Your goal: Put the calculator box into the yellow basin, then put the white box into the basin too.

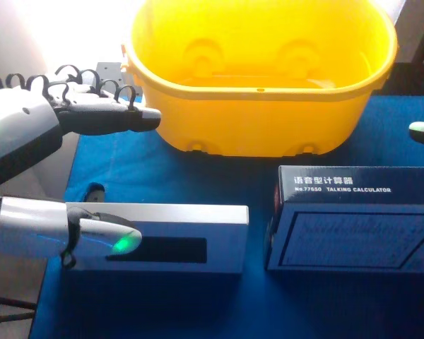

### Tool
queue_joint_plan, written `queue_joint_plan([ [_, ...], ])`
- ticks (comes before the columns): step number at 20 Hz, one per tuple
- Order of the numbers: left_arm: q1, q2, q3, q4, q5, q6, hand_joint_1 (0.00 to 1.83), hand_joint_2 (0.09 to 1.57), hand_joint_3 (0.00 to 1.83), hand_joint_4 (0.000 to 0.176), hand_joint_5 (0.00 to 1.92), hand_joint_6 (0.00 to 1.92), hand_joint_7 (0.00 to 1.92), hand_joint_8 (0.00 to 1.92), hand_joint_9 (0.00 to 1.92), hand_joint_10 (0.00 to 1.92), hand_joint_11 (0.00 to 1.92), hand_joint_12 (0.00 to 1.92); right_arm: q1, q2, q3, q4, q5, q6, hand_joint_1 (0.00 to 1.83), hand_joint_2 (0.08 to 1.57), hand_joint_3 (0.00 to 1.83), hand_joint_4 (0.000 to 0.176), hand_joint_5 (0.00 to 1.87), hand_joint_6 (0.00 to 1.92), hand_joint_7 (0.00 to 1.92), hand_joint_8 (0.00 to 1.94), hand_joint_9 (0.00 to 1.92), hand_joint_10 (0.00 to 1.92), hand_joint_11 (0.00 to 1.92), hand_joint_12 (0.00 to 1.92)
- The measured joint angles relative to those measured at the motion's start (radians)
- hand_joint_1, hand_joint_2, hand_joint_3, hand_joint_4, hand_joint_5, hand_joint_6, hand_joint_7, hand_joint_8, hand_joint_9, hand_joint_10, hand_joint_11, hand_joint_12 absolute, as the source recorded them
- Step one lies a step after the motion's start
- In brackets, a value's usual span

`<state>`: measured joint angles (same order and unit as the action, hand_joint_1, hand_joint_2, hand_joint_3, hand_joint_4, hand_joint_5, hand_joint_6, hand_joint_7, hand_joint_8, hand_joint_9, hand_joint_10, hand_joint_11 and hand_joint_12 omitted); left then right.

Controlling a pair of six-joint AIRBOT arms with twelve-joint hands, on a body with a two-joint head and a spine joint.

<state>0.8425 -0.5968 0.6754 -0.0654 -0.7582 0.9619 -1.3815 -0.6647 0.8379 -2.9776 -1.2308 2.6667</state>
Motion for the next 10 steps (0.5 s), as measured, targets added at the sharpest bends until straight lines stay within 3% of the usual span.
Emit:
queue_joint_plan([
  [2, 0.01, -0.029, 0.018, -0.021, 0.013, 0.001, 0.62, 0.87, 0.0, 0.0, 0.43, 0.01, 0.43, 0.01, 0.27, 0.39, 0.0, 1.35, 0.0, 0.0, 0.001, 0.0, 0.001, 0.0, 0.69, 0.86, 0.0, 0.0, 0.19, 0.0, 0.21, 0.05, 0.0, 0.59, 0.0, 1.0],
  [4, 0.037, -0.047, 0.028, -0.043, 0.028, 0.001, 0.7, 0.85, 0.0, 0.0, 0.43, 0.01, 0.43, 0.01, 0.28, 0.38, 0.0, 1.35, 0.0, 0.0, 0.001, 0.0, 0.001, 0.0, 0.69, 0.86, 0.0, 0.0, 0.21, 0.01, 0.24, 0.07, 0.0, 0.68, 0.0, 1.09],
  [5, 0.058, -0.053, 0.029, -0.06, 0.036, 0.001, 0.72, 0.85, 0.0, 0.0, 0.38, 0.0, 0.38, 0.0, 0.25, 0.35, 0.0, 1.26, 0.0, 0.0, 0.002, 0.0, 0.002, 0.0, 0.67, 0.86, 0.0, 0.0, 0.19, 0.0, 0.23, 0.07, 0.0, 0.68, 0.0, 1.08],
  [8, 0.076, -0.067, 0.037, -0.078, 0.041, 0.002, 0.75, 0.84, 0.0, 0.0, 0.39, 0.0, 0.39, 0.0, 0.33, 0.18, 0.0, 1.18, 0.0, -0.004, 0.002, 0.0, 0.004, 0.0, 0.62, 0.89, 0.0, 0.0, 0.16, 0.0, 0.19, 0.07, 0.0, 0.75, 0.0, 1.48],
  [10, 0.085, -0.08, 0.049, -0.092, 0.037, 0.003, 0.78, 0.82, 0.0, 0.0, 0.42, 0.01, 0.42, 0.01, 0.37, 0.13, 0.0, 1.19, 0.0, -0.011, 0.002, 0.0, 0.006, 0.0, 0.59, 0.88, 0.0, 0.0, 0.16, 0.0, 0.21, 0.07, 0.0, 0.85, 0.0, 1.54],
])
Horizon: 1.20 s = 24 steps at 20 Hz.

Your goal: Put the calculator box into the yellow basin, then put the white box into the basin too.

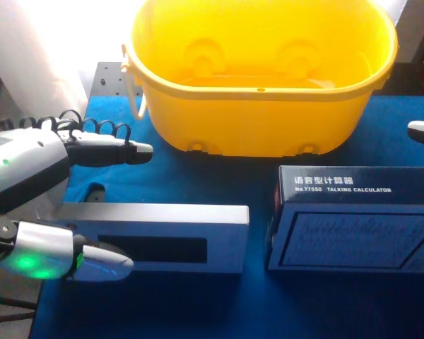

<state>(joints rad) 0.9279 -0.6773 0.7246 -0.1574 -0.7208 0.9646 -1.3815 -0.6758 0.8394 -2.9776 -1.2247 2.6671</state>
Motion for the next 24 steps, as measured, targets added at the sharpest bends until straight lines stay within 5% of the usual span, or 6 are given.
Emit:
queue_joint_plan([
  [6, 0.007, -0.039, 0.024, -0.005, 0.039, 0.001, 0.86, 0.83, 0.01, 0.0, 0.5, 0.01, 0.5, 0.01, 0.45, 0.13, 0.0, 1.36, 0.0, -0.011, 0.0, 0.0, 0.006, 0.0, 0.75, 0.93, 0.0, 0.0, 0.28, 0.03, 0.3, 0.07, 0.0, 0.64, 0.0, 0.78],
  [11, 0.011, -0.05, 0.029, -0.006, 0.046, 0.0, 1.29, 1.02, 0.02, 0.0, 0.79, 0.04, 0.77, 0.04, 0.79, 0.23, 0.39, 1.4, -0.006, -0.017, 0.0, 0.0, 0.001, 0.003, 1.43, 1.06, 0.0, 0.0, 0.52, 0.6, 0.54, 0.71, 0.37, 1.17, 0.16, 1.69],
  [12, 0.011, -0.051, 0.032, -0.008, 0.045, 0.0, 1.19, 1.13, 0.0, 0.0, 0.91, 0.83, 0.91, 0.05, 0.95, 0.36, 0.64, 1.35, -0.006, -0.017, 0.0, 0.0, -0.008, 0.015, 1.25, 1.15, 0.0, 0.0, 0.76, 1.15, 0.82, 1.05, 0.58, 1.23, 0.38, 1.72],
  [13, 0.011, -0.056, 0.036, -0.008, 0.044, 0.002, 1.33, 1.14, 0.0, 0.0, 0.88, 1.01, 0.88, 0.82, 0.99, 1.05, 0.82, 1.42, -0.005, -0.019, 0.0, 0.0, -0.011, 0.009, 1.34, 1.18, 0.0, 0.0, 0.76, 1.25, 0.82, 1.17, 0.76, 1.41, 0.57, 1.77],
  [18, 0.014, -0.069, 0.042, -0.026, 0.043, 0.013, 1.39, 1.16, 0.0, 0.0, 0.82, 1.08, 0.85, 1.12, 0.88, 1.39, 0.75, 1.57, -0.005, -0.024, 0.002, 0.0, -0.018, 0.003, 1.24, 1.22, 0.01, 0.0, 0.81, 1.04, 0.8, 1.6, 1.06, 1.87, 1.15, 1.92],
  [24, 0.014, -0.066, 0.047, -0.021, -0.01, 0.001, 1.36, 1.18, 0.0, 0.0, 0.77, 1.09, 0.82, 1.22, 0.85, 1.45, 0.77, 1.58, 0.0, -0.024, 0.002, 0.0, -0.016, 0.003, 1.33, 1.22, 0.0, 0.0, 0.8, 1.04, 0.74, 1.48, 0.77, 1.73, 0.92, 1.92],
])
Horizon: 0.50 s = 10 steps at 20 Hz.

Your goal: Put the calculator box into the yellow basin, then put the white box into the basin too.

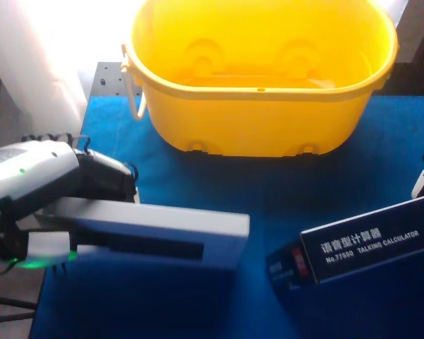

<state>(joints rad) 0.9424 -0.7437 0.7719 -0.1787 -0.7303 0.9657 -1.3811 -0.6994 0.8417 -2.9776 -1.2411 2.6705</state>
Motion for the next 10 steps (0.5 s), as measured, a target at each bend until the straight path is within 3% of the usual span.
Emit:
queue_joint_plan([
  [1, 0.002, 0.013, 0.0, 0.021, -0.03, -0.041, 1.37, 1.17, 0.0, 0.0, 0.79, 1.08, 0.85, 1.18, 0.87, 1.39, 0.76, 1.52, 0.0, 0.002, 0.0, 0.0, -0.002, 0.006, 1.36, 1.2, 0.0, 0.0, 0.84, 1.01, 0.76, 1.39, 0.76, 1.63, 0.83, 1.92],
  [2, 0.005, 0.027, 0.0, 0.035, -0.059, -0.062, 1.37, 1.17, 0.0, 0.0, 0.81, 1.06, 0.85, 1.19, 0.87, 1.38, 0.77, 1.51, 0.0, 0.008, 0.0, 0.0, -0.003, 0.019, 1.36, 1.21, 0.0, 0.0, 0.82, 0.98, 0.74, 1.43, 0.74, 1.67, 0.9, 1.92],
  [3, 0.005, 0.053, -0.013, 0.035, -0.098, -0.073, 1.37, 1.15, 0.0, 0.0, 0.82, 0.98, 0.88, 1.14, 0.92, 1.36, 0.87, 1.49, 0.0, 0.021, 0.0, 0.0, -0.021, 0.035, 1.35, 1.24, 0.0, 0.0, 0.73, 1.07, 0.72, 1.47, 0.72, 1.71, 0.96, 1.92],
  [4, 0.005, 0.077, -0.025, 0.035, -0.13, -0.074, 1.37, 1.16, 0.0, 0.0, 0.81, 0.97, 0.87, 1.16, 0.91, 1.38, 0.87, 1.49, 0.0, 0.031, 0.0, 0.0, -0.043, 0.051, 1.25, 1.24, 0.0, 0.0, 0.77, 1.06, 0.75, 1.63, 1.01, 1.88, 1.17, 1.92],
  [6, 0.005, 0.122, -0.052, 0.04, -0.197, -0.076, 1.37, 1.16, 0.0, 0.0, 0.81, 1.01, 0.85, 1.18, 0.91, 1.38, 0.84, 1.52, 0.0, 0.049, -0.001, 0.0, -0.08, 0.055, 1.24, 1.21, 0.0, 0.0, 0.76, 1.15, 0.89, 1.44, 1.0, 1.69, 1.0, 1.92],
  [7, 0.005, 0.144, -0.064, 0.048, -0.241, -0.076, 1.37, 1.15, 0.0, 0.0, 0.83, 1.04, 0.87, 1.13, 0.94, 1.32, 0.84, 1.48, 0.0, 0.068, -0.008, 0.0, -0.09, 0.055, 1.18, 1.14, 0.0, 0.0, 0.95, 1.02, 0.97, 1.45, 0.99, 1.69, 0.96, 1.92],
  [10, 0.005, 0.185, -0.093, 0.068, -0.32, -0.075, 1.37, 1.17, 0.0, 0.0, 0.78, 1.03, 0.87, 1.19, 0.88, 1.4, 0.87, 1.49, 0.0, 0.126, -0.029, 0.0, -0.128, 0.055, 1.17, 1.11, 0.0, 0.0, 1.0, 0.97, 1.0, 1.44, 0.99, 1.68, 0.96, 1.92],
])
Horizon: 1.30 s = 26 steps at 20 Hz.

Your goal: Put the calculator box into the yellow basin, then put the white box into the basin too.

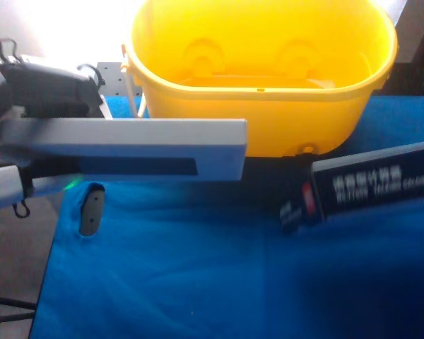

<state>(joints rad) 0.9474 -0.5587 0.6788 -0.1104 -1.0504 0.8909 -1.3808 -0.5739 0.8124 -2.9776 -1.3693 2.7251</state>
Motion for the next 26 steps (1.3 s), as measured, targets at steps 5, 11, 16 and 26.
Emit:
queue_joint_plan([
  [5, -0.008, 0.007, -0.006, 0.009, -0.114, 0.043, 1.38, 1.11, 0.0, 0.0, 0.92, 0.88, 1.0, 0.97, 0.97, 1.26, 0.94, 1.48, 0.04, 0.034, 0.0, 0.0, -0.037, -0.018, 1.17, 1.12, 0.0, 0.0, 0.97, 1.01, 1.0, 1.43, 1.0, 1.67, 0.97, 1.92],
  [11, -0.125, -0.042, 0.07, 0.007, -0.257, 0.095, 1.25, 1.19, 0.0, 0.0, 0.81, 0.97, 0.89, 1.43, 1.1, 1.51, 1.07, 1.81, 0.16, 0.039, 0.029, 0.0, -0.048, -0.089, 1.17, 1.11, 0.0, 0.0, 0.98, 1.01, 1.0, 1.43, 1.0, 1.67, 0.97, 1.92],
  [16, -0.307, -0.161, 0.177, 0.096, -0.183, 0.094, 1.22, 1.17, 0.0, 0.0, 0.86, 1.15, 0.91, 1.31, 1.1, 1.73, 1.12, 1.92, 0.205, 0.029, 0.059, 0.001, -0.054, -0.123, 1.17, 1.1, 0.0, 0.0, 1.01, 0.96, 1.0, 1.44, 0.99, 1.68, 0.96, 1.92],
  [26, -0.685, -0.48, 0.522, 0.143, 0.225, 0.051, 1.36, 1.16, 0.0, 0.0, 0.82, 1.18, 0.8, 1.18, 0.9, 1.32, 0.84, 1.48, 0.225, -0.005, 0.059, 0.0, -0.049, -0.134, 1.17, 1.11, 0.0, 0.0, 0.97, 1.01, 1.0, 1.43, 1.0, 1.67, 0.97, 1.92],
])
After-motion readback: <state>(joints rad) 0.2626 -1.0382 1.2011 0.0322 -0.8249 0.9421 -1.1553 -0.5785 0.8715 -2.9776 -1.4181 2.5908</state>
